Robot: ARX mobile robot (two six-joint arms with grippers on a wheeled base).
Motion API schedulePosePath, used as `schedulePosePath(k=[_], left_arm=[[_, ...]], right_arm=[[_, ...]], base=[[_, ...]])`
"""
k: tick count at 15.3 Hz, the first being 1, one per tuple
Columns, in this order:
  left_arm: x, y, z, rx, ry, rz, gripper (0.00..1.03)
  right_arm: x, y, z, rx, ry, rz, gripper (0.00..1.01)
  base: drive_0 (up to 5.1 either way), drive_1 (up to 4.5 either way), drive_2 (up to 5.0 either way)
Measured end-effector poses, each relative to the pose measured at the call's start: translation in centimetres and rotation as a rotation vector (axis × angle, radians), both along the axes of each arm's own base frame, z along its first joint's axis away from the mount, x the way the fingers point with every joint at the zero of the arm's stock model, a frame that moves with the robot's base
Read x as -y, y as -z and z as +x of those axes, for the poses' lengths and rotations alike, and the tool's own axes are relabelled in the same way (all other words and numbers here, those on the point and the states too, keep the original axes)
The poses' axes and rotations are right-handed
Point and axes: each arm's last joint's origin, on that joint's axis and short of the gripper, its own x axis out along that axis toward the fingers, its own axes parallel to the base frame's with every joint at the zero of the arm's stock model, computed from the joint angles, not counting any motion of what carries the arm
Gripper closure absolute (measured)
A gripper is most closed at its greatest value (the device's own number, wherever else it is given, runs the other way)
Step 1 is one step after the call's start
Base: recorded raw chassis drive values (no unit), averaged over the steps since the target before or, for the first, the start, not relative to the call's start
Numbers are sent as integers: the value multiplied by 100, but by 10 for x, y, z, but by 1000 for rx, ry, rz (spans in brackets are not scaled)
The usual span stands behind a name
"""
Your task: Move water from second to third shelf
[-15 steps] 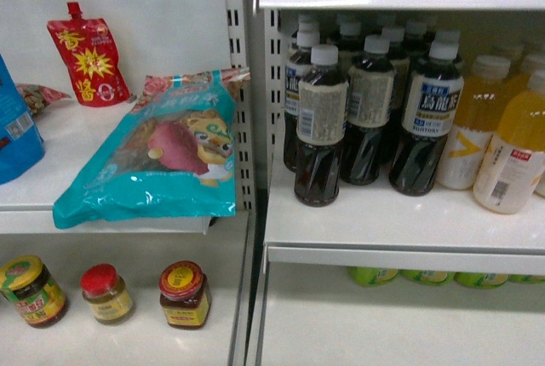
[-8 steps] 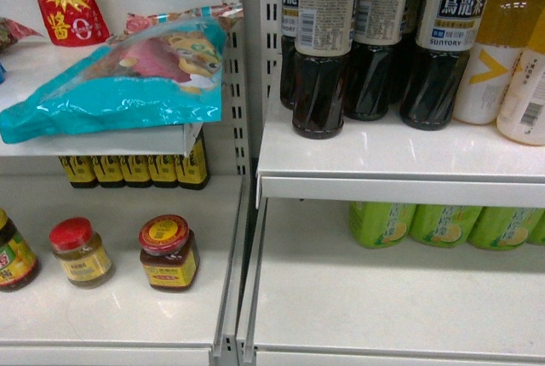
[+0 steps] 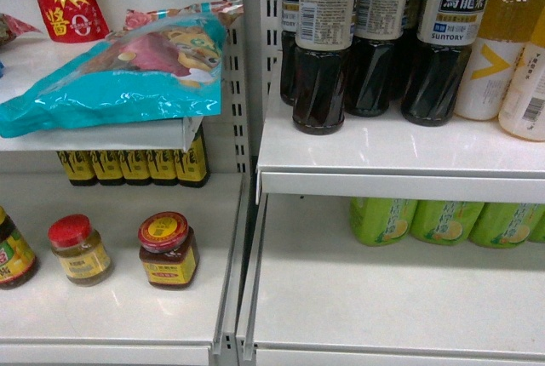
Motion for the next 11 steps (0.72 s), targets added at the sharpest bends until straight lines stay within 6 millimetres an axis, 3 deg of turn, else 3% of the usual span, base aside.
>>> schedulePosePath(k=[11], left_arm=[[0, 0, 0, 0, 0, 0, 5]], right_arm=[[0, 0, 0, 0, 0, 0, 3]], base=[[0, 0, 0]])
